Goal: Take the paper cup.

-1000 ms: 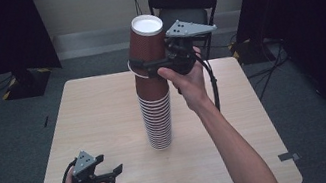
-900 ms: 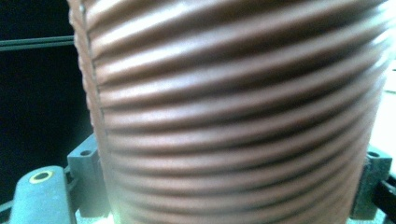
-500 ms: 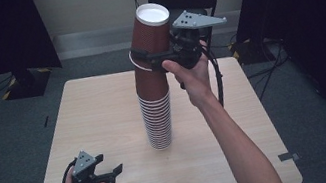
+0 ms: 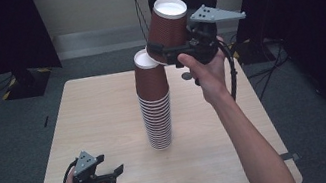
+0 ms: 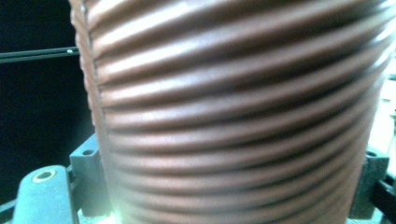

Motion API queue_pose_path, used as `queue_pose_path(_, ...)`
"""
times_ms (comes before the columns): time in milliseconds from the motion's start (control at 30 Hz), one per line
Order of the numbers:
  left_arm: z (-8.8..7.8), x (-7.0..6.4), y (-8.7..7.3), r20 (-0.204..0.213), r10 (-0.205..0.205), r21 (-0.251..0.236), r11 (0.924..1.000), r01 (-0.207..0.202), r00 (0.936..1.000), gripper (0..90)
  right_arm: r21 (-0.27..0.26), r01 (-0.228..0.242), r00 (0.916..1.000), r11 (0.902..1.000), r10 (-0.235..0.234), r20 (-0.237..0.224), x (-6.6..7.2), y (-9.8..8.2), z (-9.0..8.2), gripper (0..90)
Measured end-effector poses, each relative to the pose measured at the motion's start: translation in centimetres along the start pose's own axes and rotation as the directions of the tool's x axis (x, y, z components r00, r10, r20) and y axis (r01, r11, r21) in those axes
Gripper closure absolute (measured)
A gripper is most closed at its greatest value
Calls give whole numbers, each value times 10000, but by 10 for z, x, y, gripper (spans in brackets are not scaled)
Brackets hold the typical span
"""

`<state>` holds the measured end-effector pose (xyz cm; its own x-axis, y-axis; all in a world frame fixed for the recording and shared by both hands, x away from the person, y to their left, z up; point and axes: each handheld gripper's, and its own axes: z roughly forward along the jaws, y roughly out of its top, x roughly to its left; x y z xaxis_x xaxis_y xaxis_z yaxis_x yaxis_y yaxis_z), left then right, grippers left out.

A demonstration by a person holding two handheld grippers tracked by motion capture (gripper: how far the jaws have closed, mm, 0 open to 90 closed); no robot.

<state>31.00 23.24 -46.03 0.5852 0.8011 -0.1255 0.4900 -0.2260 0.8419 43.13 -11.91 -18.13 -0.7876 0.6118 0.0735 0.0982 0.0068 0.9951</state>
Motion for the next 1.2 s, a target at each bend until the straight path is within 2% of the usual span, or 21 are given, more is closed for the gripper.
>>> queue_pose_path(267, 1, 0, 0, 22, -55, -25, 10000, 55, 10000, 169, 51, -26, 9988, 10000, 23, 490, -14, -4, -20, 139)
queue_pose_path(400, 1, -3, 2, -6, 88, -257, 9996, -88, 10000, 170, 159, -109, 9977, 9998, 98, 675, -19, -8, -28, 139)
queue_pose_path(600, 1, -6, 2, 26, 275, -447, 9986, -274, 9996, 170, 333, -291, 9945, 9990, 256, 1015, -18, -21, -40, 140)
queue_pose_path(900, 4, -10, 3, 212, 398, -533, 9978, -386, 9990, 168, 554, -476, 9922, 9973, 409, 1174, -19, -44, -58, 140)
queue_pose_path(1033, 5, -12, 5, 256, 449, -686, 9967, -431, 9987, 167, 560, -720, 9912, 9958, 652, 1154, -22, -54, -64, 140)
queue_pose_path(1200, 6, -16, 8, 599, 629, -977, 9936, -568, 9962, 178, 621, -1164, 9886, 9913, 1096, 1032, -22, -71, -71, 142)
